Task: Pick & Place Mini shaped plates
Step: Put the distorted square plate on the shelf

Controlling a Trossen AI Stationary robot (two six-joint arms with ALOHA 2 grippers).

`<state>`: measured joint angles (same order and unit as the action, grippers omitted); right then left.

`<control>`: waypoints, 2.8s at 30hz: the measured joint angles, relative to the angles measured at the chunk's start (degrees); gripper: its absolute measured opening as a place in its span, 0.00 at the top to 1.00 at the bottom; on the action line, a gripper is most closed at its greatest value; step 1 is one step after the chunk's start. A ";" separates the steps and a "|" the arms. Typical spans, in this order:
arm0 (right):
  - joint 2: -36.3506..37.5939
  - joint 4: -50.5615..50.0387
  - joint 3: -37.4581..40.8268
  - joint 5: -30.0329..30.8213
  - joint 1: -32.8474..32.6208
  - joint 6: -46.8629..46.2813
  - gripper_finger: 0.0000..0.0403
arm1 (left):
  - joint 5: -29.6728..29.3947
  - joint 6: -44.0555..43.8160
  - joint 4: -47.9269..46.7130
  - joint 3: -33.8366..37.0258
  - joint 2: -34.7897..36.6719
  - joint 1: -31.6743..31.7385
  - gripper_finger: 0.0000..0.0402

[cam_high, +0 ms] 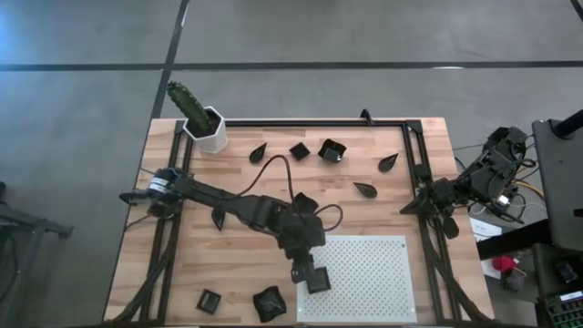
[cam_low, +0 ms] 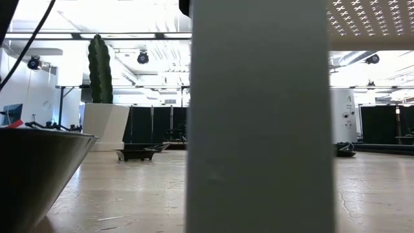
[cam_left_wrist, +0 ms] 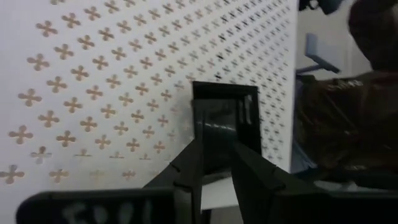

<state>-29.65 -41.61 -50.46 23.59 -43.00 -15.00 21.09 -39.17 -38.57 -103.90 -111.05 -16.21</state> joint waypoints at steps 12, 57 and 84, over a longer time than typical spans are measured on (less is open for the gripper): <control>-0.02 0.02 0.00 -0.02 0.00 0.02 0.98 | 2.27 4.49 -4.23 0.00 4.52 -1.37 0.83; -0.04 -0.06 0.00 -0.10 0.00 5.16 0.98 | -35.11 -34.16 4.67 26.47 2.42 -26.80 0.84; 0.00 -0.06 0.00 -0.09 0.02 6.01 0.98 | -32.49 -33.53 11.50 29.24 -0.55 -26.77 0.98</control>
<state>-29.65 -41.67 -50.46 23.51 -42.98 -8.99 -11.40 -72.71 -27.06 -74.65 -111.60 -42.98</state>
